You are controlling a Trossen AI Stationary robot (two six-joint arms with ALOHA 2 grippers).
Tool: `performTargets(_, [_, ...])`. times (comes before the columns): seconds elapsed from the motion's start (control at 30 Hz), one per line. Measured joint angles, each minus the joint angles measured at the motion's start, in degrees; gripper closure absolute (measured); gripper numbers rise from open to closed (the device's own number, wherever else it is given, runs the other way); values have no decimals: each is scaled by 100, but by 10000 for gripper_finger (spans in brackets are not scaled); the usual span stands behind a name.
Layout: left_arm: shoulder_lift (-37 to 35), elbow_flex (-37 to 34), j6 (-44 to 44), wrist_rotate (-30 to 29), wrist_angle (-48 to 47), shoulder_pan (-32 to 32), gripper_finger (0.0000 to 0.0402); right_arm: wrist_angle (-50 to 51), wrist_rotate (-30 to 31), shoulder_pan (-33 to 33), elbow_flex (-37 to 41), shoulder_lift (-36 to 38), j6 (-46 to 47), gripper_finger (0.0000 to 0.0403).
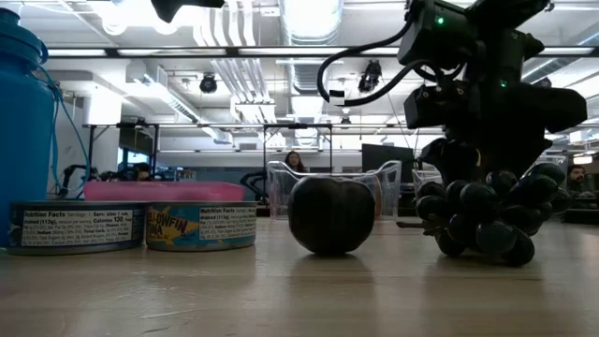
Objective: Pick & Place Food Item
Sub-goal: Put the right black plum into the red transparent bin
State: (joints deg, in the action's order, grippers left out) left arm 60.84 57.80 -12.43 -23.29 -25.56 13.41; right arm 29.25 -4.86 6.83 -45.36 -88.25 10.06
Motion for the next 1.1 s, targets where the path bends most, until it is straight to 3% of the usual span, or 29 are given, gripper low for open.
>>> performTargets(0.47, [0,0,-4,0,0,0,284,-133,54,0,11,-2,243,105])
performTargets(0.83, [0,0,-18,0,0,0,284,-133,137,0,13,-2,238,178])
performTargets(1.1, [0,0,-17,0,0,0,284,-121,354,2,-9,4,232,184])
